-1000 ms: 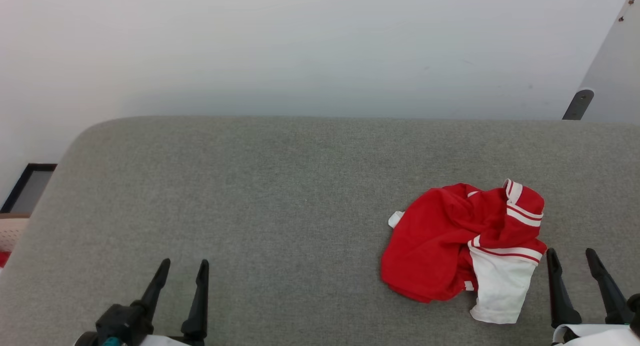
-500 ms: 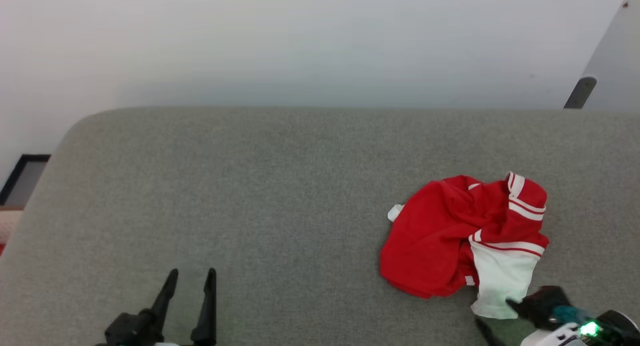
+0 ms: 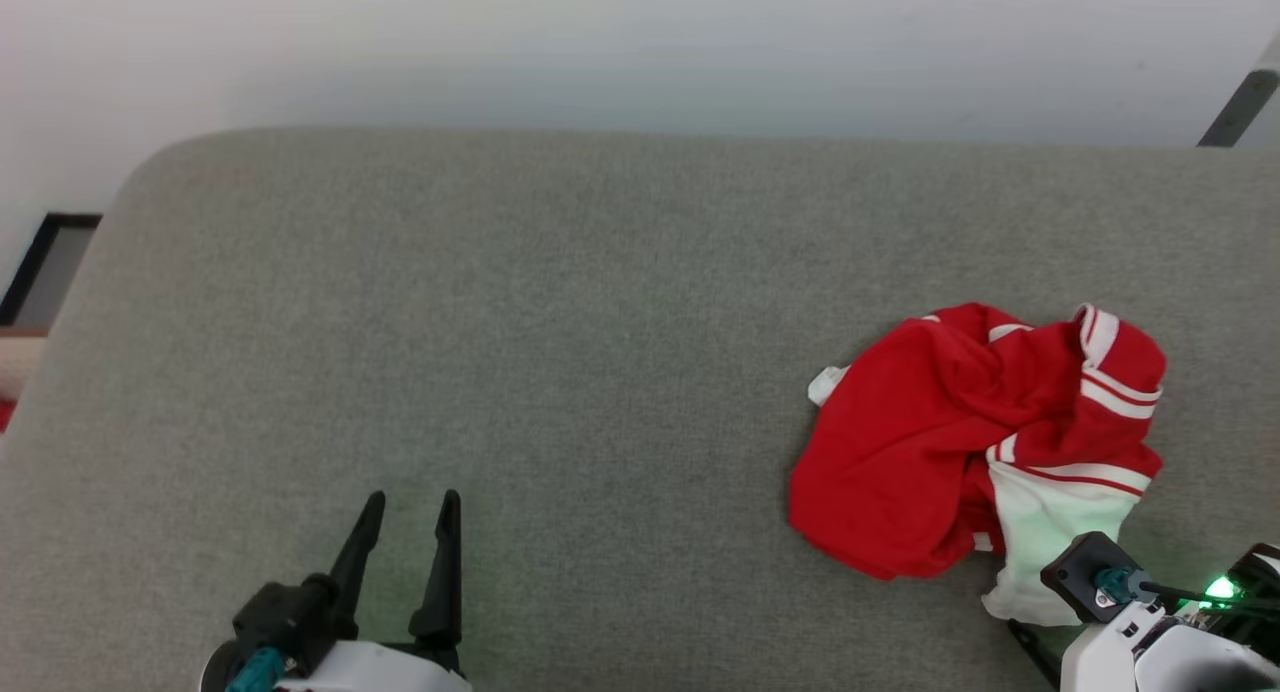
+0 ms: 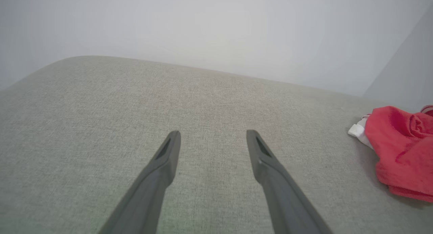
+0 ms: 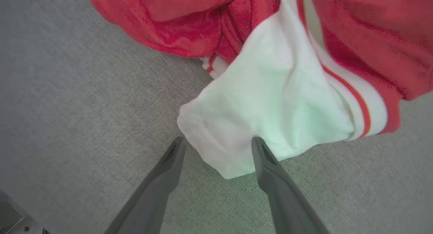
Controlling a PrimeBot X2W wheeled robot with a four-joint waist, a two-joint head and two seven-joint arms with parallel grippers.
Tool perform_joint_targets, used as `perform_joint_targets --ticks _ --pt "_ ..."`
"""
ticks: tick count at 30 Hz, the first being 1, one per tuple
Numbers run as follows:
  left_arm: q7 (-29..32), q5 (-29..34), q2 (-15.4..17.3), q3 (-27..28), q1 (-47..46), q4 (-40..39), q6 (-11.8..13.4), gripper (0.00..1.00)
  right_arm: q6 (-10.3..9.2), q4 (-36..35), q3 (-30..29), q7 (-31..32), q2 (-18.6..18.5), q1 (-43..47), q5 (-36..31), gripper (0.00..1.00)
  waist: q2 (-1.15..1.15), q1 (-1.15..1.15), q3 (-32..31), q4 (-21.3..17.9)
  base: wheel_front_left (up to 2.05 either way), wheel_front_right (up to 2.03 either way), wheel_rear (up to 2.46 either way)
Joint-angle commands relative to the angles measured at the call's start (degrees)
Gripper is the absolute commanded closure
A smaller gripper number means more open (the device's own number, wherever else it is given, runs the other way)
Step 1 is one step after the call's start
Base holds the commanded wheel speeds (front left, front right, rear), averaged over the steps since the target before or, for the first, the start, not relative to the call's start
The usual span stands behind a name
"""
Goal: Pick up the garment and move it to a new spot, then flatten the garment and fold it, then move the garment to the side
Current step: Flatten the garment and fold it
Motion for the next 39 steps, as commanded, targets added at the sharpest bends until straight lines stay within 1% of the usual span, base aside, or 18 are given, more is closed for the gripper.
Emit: perform_joint_targets --ticks 1,2,3,4,5,8,11,13,19,20,23,24,25,27,29,32,36,39 --pt "0.00 -0.36 -0.16 0.23 -0.82 0.01 -0.24 0.00 -0.06 0.36 0.36 -0.28 0.02 -0.78 -0.40 0.00 0.00 0.00 1.53 0.79 0.00 0.00 0.00" --pt "0.00 -0.38 -0.25 0.28 -1.01 -0.01 -0.24 0.00 -0.06 0.71 0.53 -0.56 0.28 -1.08 -0.77 0.00 0.00 0.00 1.82 0.80 0.00 0.00 0.00" --pt "0.00 -0.42 -0.34 0.36 -1.10 -0.02 -0.24 0.00 -0.06 0.97 1.13 -0.87 0.45 -1.36 -1.03 0.37 0.00 0.00 2.07 0.75 0.00 0.00 0.00" --pt "0.00 -0.41 -0.38 0.43 -1.15 -0.01 -0.24 0.00 -0.06 1.31 1.55 -1.14 0.68 -1.60 -0.92 0.79 0.00 0.00 2.26 0.66 0.00 0.00 0.00" --pt "0.00 -0.48 -0.41 0.44 -1.24 0.02 -0.25 0.00 -0.06 1.79 1.75 -1.61 0.70 -2.03 -0.81 1.00 0.00 0.00 2.44 0.56 0.00 0.00 0.00" --pt "0.00 -0.46 -0.48 0.61 -1.64 0.19 -0.25 0.00 -0.06 3.03 1.27 -3.22 1.09 -2.90 -1.23 1.00 0.00 0.00 2.70 -0.03 0.00 0.00 0.00" --pt "0.00 -0.36 -0.48 0.57 -1.98 0.36 -0.24 0.00 -0.06 3.09 -1.46 -4.80 1.46 -2.14 -0.57 1.00 0.00 0.00 2.61 -0.54 0.00 0.00 0.00" --pt "0.00 -0.42 -0.47 0.89 -1.89 0.28 -0.24 0.00 -0.06 2.31 -4.68 -6.09 2.43 -0.99 0.77 1.00 0.00 0.00 2.51 -1.13 0.00 0.00 0.00" --pt "0.00 -0.62 -0.38 0.87 -1.79 -0.14 -0.24 0.00 -0.06 0.02 -20.59 -8.20 9.18 2.85 12.52 1.00 0.00 0.00 2.89 -2.47 0.00 0.00 0.00" --pt "0.00 -0.60 -0.35 0.88 -1.88 -0.25 -0.24 0.00 -0.06 0.21 -23.68 -8.55 10.86 3.22 15.34 1.00 0.00 0.00 3.05 -2.64 0.00 0.00 0.00" --pt "0.00 -0.73 0.01 0.41 -2.45 -0.42 -0.24 0.00 -0.06 2.22 -31.99 -8.40 12.96 3.67 19.16 1.00 0.00 0.00 3.68 -2.77 0.00 0.00 0.00" --pt "0.00 -0.86 0.15 0.32 -2.70 -0.44 -0.24 0.00 -0.04 3.26 -34.30 -8.30 14.59 3.37 21.32 1.00 0.00 0.00 3.89 -2.78 0.00 0.00 0.00" --pt "0.00 -0.96 0.37 0.33 -2.84 -0.51 -0.24 0.00 -0.03 4.64 -36.91 -8.16 16.11 2.63 23.23 1.00 0.00 0.00 4.10 -2.84 0.00 0.00 0.00" --pt "0.00 -1.04 0.72 0.20 -3.09 -0.62 -0.25 0.00 -0.03 8.10 -41.89 -8.42 16.50 0.98 23.88 1.00 0.00 0.00 4.68 -2.93 0.00 0.00 0.00" --pt "0.00 -1.08 1.00 -0.26 -3.52 -0.63 -0.25 0.00 -0.03 12.55 -46.12 -9.42 18.51 -1.27 24.65 1.00 0.00 0.00 5.26 -2.96 0.00 0.00 0.00" --pt "0.00 -1.13 1.45 -0.71 -4.23 -0.60 -0.25 0.00 -0.03 20.76 -52.18 -11.19 19.70 -5.23 22.91 1.00 0.00 0.00 5.99 -2.81 0.00 0.00 0.00" --pt "0.00 -1.56 2.07 -1.23 -4.76 -0.49 -0.25 0.00 -0.03 30.88 -60.53 -13.61 21.93 -11.61 23.34 1.00 0.00 0.00 6.51 -2.57 0.00 0.00 0.00" --pt "0.00 -1.80 2.22 -1.80 -5.13 -0.24 -0.25 0.00 -0.03 38.59 -65.52 -16.30 21.41 -14.56 19.63 1.00 0.00 0.00 6.82 -2.60 0.00 0.00 0.00"
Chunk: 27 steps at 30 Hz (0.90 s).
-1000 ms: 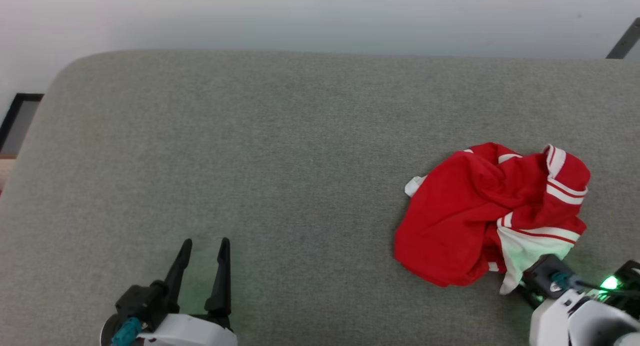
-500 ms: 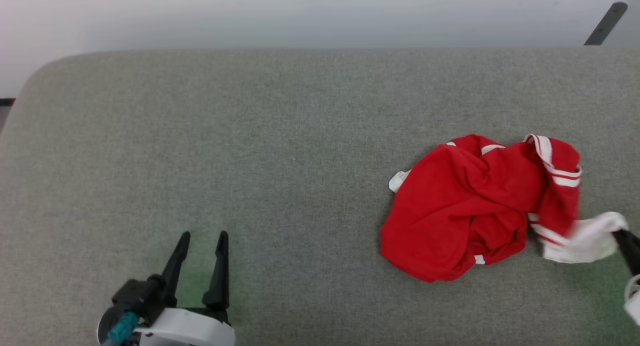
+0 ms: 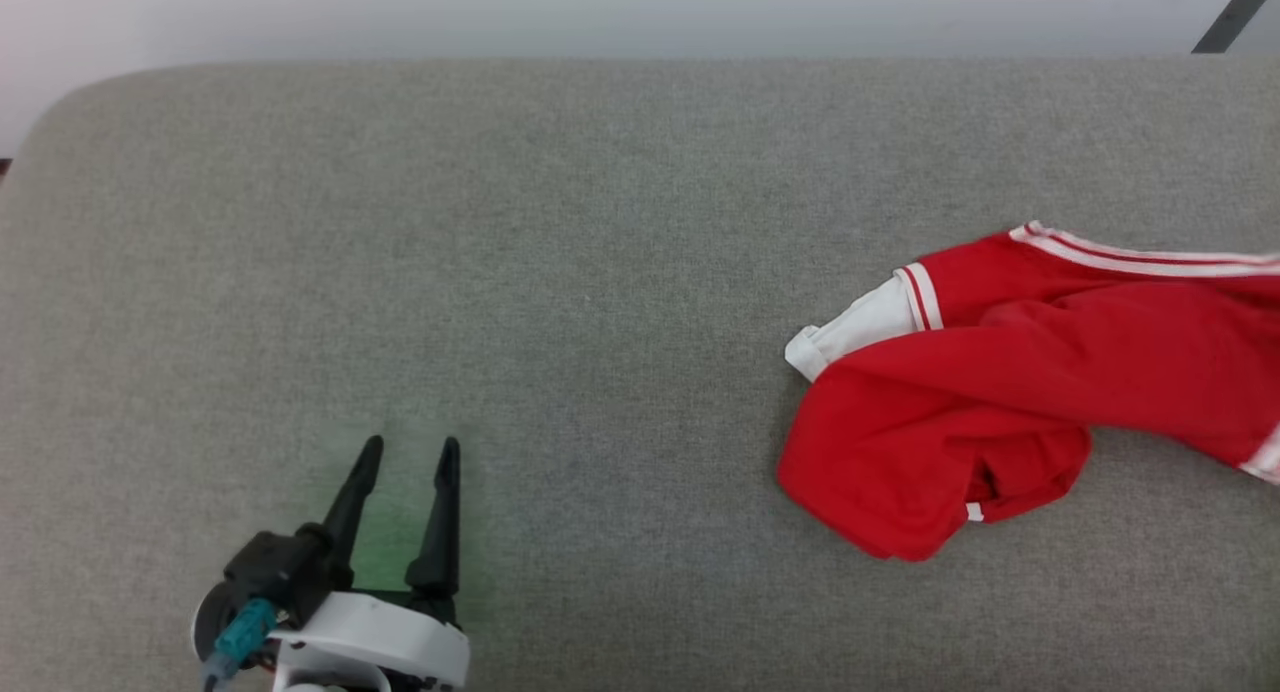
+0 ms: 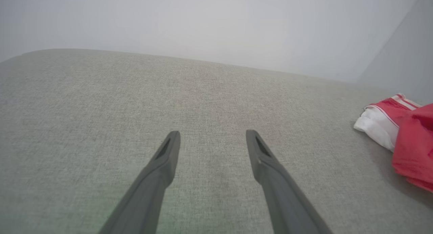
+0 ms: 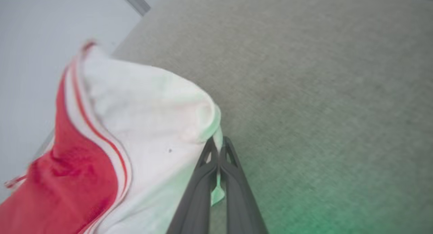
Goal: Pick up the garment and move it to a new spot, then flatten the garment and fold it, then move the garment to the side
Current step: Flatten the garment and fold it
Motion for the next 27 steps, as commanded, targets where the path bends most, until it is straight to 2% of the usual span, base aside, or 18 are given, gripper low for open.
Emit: perform_joint_targets --ticks 1,3,8,9,10,11,14,17,20,24,27 --pt "0.00 -0.28 0.00 -0.38 -0.71 0.14 -0.24 0.00 -0.01 3.09 -1.93 -1.38 -0.45 -0.97 -2.20 1.00 0.00 0.00 0.18 0.05 0.00 0.00 0.00" --pt "0.00 -0.47 0.20 -0.64 -1.01 0.32 -0.24 0.00 -0.04 6.75 -2.14 -3.33 -1.15 -2.20 -6.55 1.00 0.00 0.00 0.38 0.06 0.00 0.00 0.00" --pt "0.00 -1.31 0.95 -1.70 -2.12 0.42 -0.21 0.00 -0.01 9.73 -1.71 -6.93 0.18 -4.57 -8.42 1.00 0.00 0.00 0.27 -0.75 0.00 0.00 0.00" --pt "0.00 -1.56 1.59 -2.33 -2.55 0.27 -0.21 0.00 -0.01 9.36 -0.77 -7.73 0.26 -4.75 -8.51 0.80 0.00 0.00 0.10 -1.05 0.00 0.00 0.00" --pt "0.00 -1.88 2.46 -3.21 -3.07 0.15 -0.20 0.00 0.00 8.68 0.27 -8.53 0.22 -4.51 -8.72 0.50 0.00 0.00 -0.14 -1.38 0.00 0.00 0.00" --pt "0.00 -2.13 3.47 -4.27 -3.70 0.06 -0.20 0.00 0.00 8.13 1.19 -9.44 -0.22 -3.80 -9.11 0.00 0.00 0.00 -0.46 -1.68 0.00 0.00 0.00" --pt "0.05 -3.60 7.49 -8.57 -7.31 -0.23 -0.20 0.00 -0.02 3.97 6.22 -12.98 -1.16 -1.17 -10.11 0.00 0.00 0.00 -1.41 -2.81 0.00 0.00 0.00" --pt "3.80 -6.01 12.84 -14.97 -12.97 -1.02 -0.20 0.00 0.01 -3.24 14.39 -15.78 -1.63 2.92 -10.30 0.00 0.00 0.00 -2.40 -4.40 0.00 0.00 0.00" --pt "11.49 -10.46 17.61 -22.56 -19.27 -2.22 -0.20 0.00 0.00 -11.84 22.08 -17.49 -2.72 7.66 -10.05 0.00 0.00 0.00 -3.41 -6.83 0.00 0.00 0.00" --pt "23.88 -19.28 22.29 -33.41 -29.59 -3.21 -0.20 0.00 -0.01 -23.59 31.63 -17.80 -3.35 12.80 -9.35 0.00 0.00 0.00 -3.55 -10.23 0.00 0.00 0.00" --pt "33.02 -28.13 22.31 -40.08 -36.36 -2.14 -0.11 0.00 -0.01 -28.87 36.00 -17.84 -2.95 14.61 -10.37 0.00 0.00 0.00 -3.06 -12.81 0.00 0.00 0.00"
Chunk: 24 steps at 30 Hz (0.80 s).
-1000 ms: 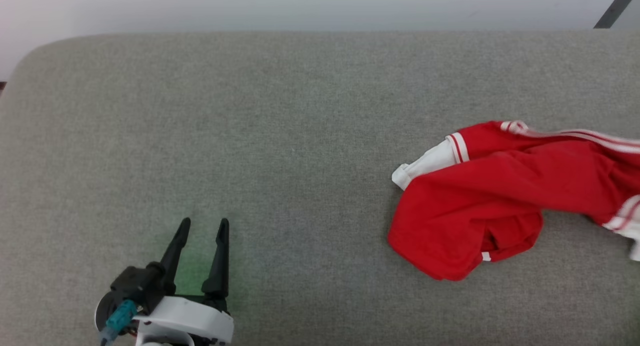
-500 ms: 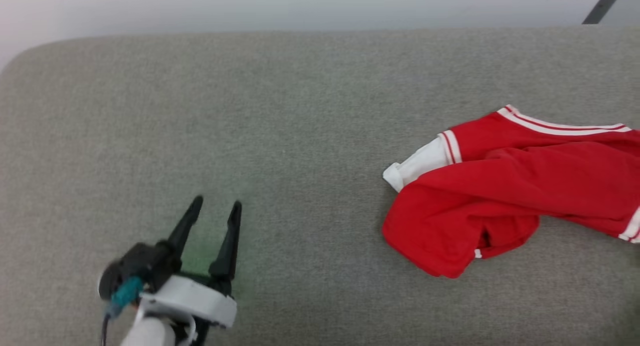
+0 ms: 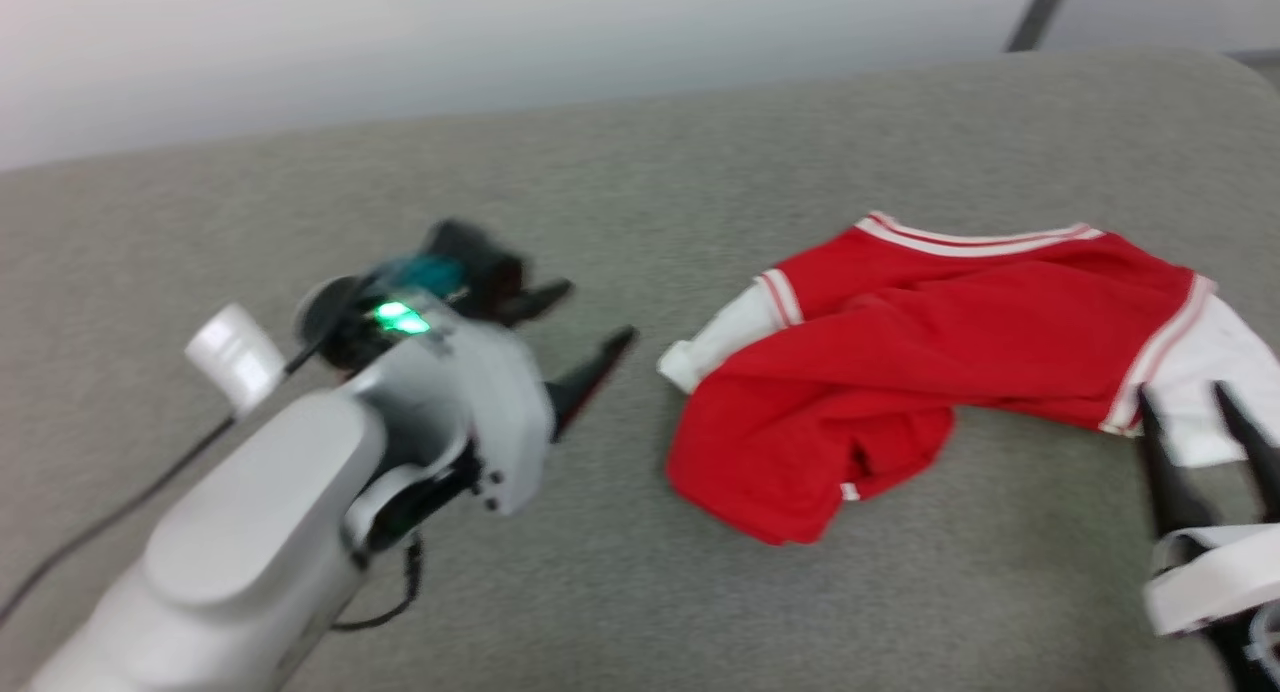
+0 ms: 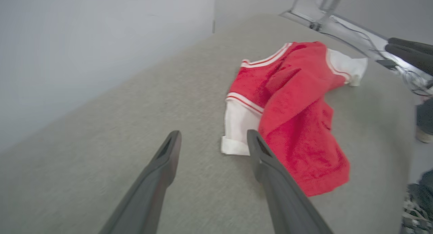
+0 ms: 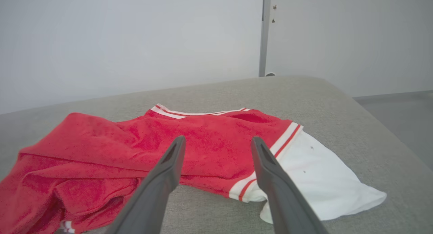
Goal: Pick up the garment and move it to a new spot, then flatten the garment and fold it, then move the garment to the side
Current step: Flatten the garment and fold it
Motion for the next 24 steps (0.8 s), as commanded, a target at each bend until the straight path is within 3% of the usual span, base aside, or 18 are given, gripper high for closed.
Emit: perform_joint_targets --ticks 1,5,9,18,24 --pt "4.39 -4.13 -0.50 -3.42 -3.37 0.63 0.06 0.00 -0.03 -2.02 2.36 -0.01 0.64 0.97 -0.94 0.00 0.00 0.00 0.17 -4.38 0.00 0.00 0.00" --pt "14.63 -13.51 -1.39 -9.81 -11.17 4.82 0.07 0.00 -0.04 -4.60 6.63 0.51 2.17 0.81 -1.22 0.00 0.00 0.00 1.94 -7.78 0.00 0.00 0.00" --pt "18.93 -17.81 -1.86 -13.77 -17.39 11.59 0.08 0.00 -0.03 -5.17 9.01 -0.27 3.55 -0.70 0.67 0.00 0.00 0.00 4.42 -11.01 0.00 0.00 0.00" --pt "19.61 -22.84 -0.66 -21.27 -23.18 22.21 0.07 0.00 -0.04 -3.75 11.13 -2.51 3.91 -2.32 0.44 0.00 0.00 0.00 6.79 -14.70 0.00 0.00 0.00" --pt "19.31 -26.27 -0.30 -24.28 -23.06 23.75 0.07 0.00 -0.04 -4.20 11.96 -3.20 4.40 -2.80 1.02 0.00 0.00 0.00 7.02 -14.92 0.00 0.00 0.00"
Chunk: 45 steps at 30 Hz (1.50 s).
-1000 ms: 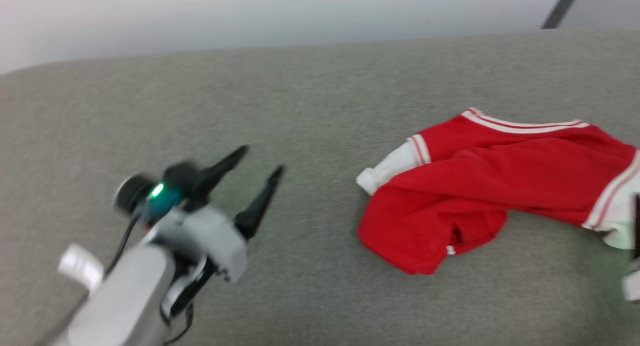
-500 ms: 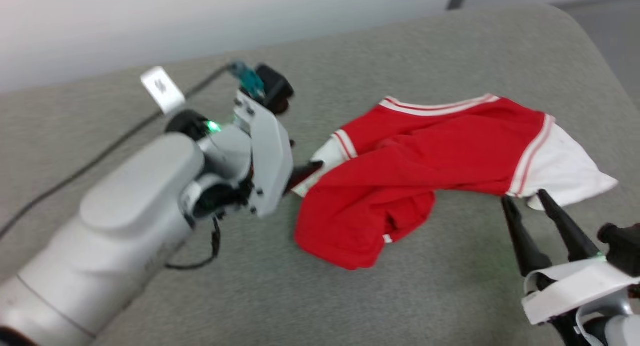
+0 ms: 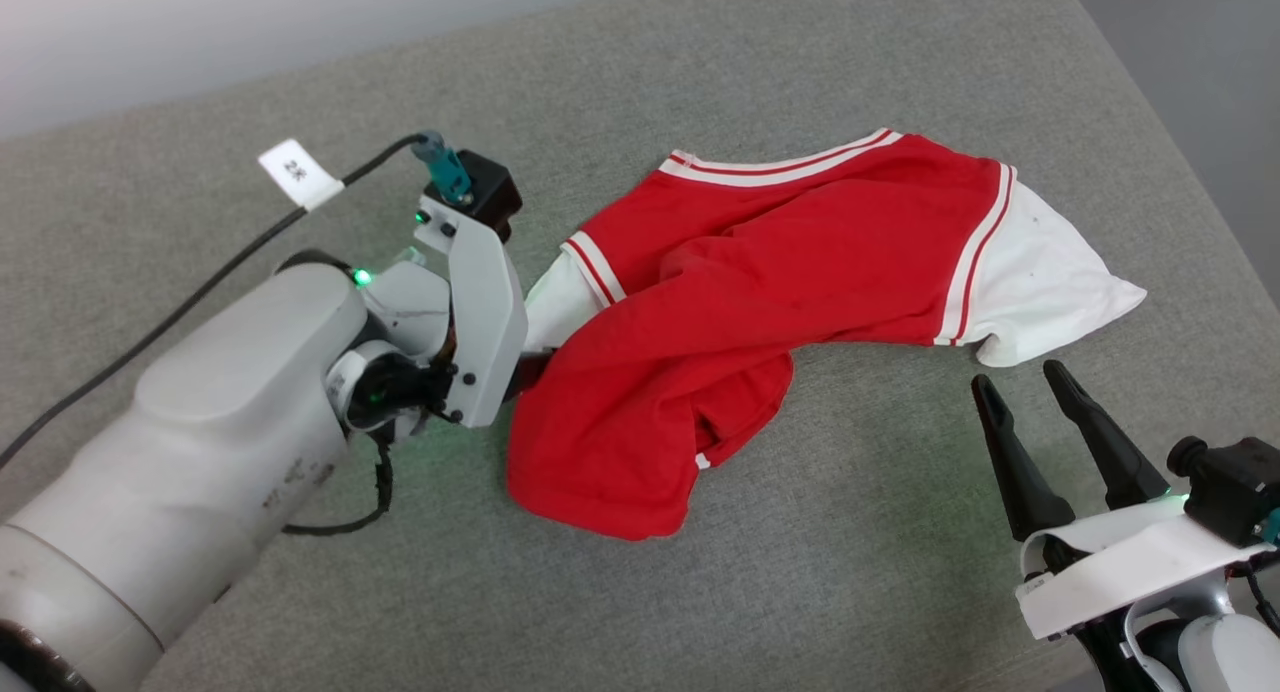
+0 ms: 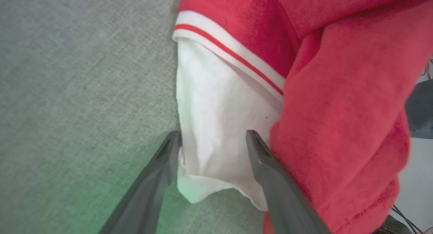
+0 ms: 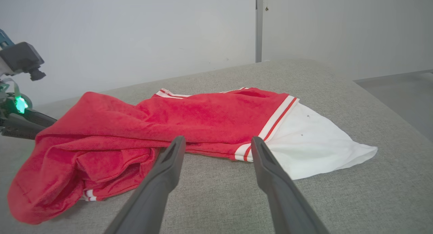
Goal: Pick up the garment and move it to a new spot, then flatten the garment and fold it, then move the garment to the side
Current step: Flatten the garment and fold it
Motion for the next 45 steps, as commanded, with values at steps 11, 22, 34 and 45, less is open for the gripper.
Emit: perform_joint_targets --ticks 11,22,34,45 --pt "-1.78 -4.40 0.39 -3.50 -2.31 1.57 0.10 1.00 -0.04 -0.53 -0.41 -0.21 -0.60 -0.81 -0.23 0.00 0.00 0.00 -0.92 2.53 0.00 0.00 0.00" --pt "-5.67 -8.38 9.38 -2.78 -1.19 6.21 0.11 1.00 -0.04 -2.03 -0.59 1.76 -0.92 1.43 -1.14 0.00 0.00 0.00 -4.43 7.66 0.00 0.00 0.00" --pt "-9.57 -6.13 11.03 -4.27 2.31 11.66 0.11 0.65 -0.04 -4.50 -0.89 4.53 -1.40 2.96 -1.94 0.00 0.00 0.00 -4.97 10.04 0.00 0.00 0.00" --pt "-27.31 -1.60 9.86 -3.73 4.88 9.10 0.14 0.00 -0.04 -5.68 0.26 9.52 -5.86 2.62 -2.86 0.00 0.00 0.00 -7.67 13.92 0.00 0.00 0.00"
